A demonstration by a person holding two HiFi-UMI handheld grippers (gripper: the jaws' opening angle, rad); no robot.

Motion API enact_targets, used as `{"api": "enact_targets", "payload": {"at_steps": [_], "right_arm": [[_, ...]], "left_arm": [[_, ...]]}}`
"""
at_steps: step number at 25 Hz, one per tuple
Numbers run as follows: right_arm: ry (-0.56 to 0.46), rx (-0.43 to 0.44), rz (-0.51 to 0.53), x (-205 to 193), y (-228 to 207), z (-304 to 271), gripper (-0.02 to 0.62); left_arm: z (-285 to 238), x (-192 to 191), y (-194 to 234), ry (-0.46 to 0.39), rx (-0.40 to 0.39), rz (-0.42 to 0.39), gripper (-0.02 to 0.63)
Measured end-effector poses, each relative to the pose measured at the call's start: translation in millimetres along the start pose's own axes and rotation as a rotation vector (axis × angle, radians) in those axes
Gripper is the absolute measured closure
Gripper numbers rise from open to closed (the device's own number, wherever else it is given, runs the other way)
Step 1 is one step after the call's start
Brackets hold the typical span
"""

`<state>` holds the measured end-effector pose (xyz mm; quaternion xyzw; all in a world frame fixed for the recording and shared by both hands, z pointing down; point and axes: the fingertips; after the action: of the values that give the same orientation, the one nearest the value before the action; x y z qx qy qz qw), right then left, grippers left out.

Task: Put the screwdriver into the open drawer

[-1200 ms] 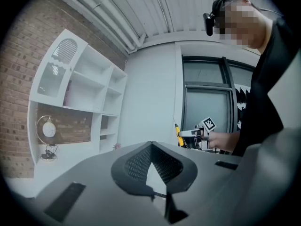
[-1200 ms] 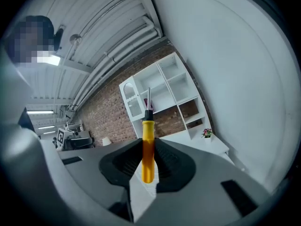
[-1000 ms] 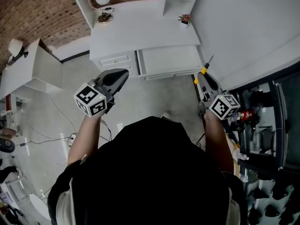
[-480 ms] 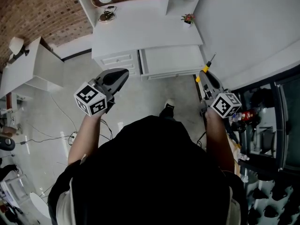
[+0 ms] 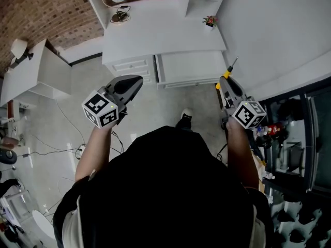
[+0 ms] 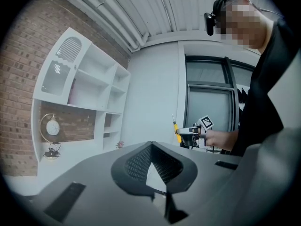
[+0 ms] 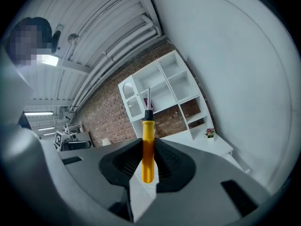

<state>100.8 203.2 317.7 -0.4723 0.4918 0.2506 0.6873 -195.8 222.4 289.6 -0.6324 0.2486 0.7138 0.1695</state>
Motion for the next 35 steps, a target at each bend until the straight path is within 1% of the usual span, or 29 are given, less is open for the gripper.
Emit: {"api": "enact_targets", "payload": {"at_steps": [8,15,23,29,35], "right_arm": [[0.002,-0.003,-0.013,-2,-21,-6,0.510],[0.011,-0.010,-0.027,-1,-53,-17,0.511],[0.032,0.008,-0.022,14,-89,-43,0.511],[0.055,0.027,-0.033,22,-122,-70,0.511],[0.086,0.046,-0.046,26,-148,-105,0.511]], "left_arm": [[-14,-3,7,0.009,0.016,-0.011,0.591],[-47,-7,17,0.026,0.018,-0.015,0.591],[-94,-8,33,0.020,0.022,-0.011,0.591],[-126,-19,51,0.039,0.048,0.005,0.591],[-157,-18,77,0.037,0.077,0.014,0.591]]}}
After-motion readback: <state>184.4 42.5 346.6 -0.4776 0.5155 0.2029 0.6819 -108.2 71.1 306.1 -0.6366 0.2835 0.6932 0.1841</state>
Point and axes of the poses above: the fingertips, and each gripper's own axes: z backward along the fingers, y to its left, x out of its top, and after that the axes turned 12 degrees about -y, right-handed
